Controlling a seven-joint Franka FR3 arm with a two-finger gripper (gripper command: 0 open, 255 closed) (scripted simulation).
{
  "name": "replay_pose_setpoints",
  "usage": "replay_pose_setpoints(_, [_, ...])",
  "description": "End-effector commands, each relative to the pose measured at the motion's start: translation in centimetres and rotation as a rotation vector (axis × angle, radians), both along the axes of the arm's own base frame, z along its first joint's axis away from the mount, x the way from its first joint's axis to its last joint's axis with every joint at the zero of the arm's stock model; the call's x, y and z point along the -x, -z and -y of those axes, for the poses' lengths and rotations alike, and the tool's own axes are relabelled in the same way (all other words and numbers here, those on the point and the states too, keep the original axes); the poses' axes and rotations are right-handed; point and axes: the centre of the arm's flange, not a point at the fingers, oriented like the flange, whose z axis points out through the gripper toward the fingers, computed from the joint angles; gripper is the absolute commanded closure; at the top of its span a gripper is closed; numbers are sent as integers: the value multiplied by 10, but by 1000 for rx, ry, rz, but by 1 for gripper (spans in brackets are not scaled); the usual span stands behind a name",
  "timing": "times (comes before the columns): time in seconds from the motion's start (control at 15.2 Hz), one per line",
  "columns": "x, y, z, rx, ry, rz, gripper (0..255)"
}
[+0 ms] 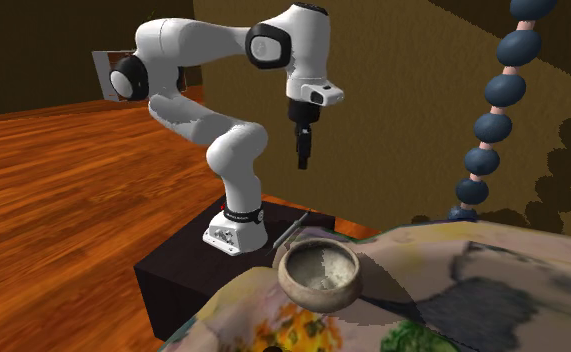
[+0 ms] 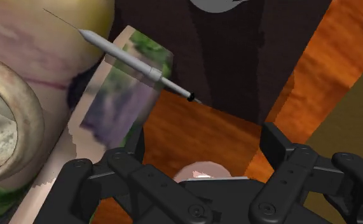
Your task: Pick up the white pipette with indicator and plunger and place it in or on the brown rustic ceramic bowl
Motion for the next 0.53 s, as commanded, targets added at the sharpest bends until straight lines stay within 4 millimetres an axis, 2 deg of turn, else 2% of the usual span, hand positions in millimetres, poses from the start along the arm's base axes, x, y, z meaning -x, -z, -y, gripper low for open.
replay_pose_setpoints(0.0, [14,19,21,-18,-121,31,0])
replay_pose_setpoints(0.26, [35,51,64,-55,-340,89,0])
replay_pose_setpoints(0.46, [42,77,98,-82,-504,133,0])
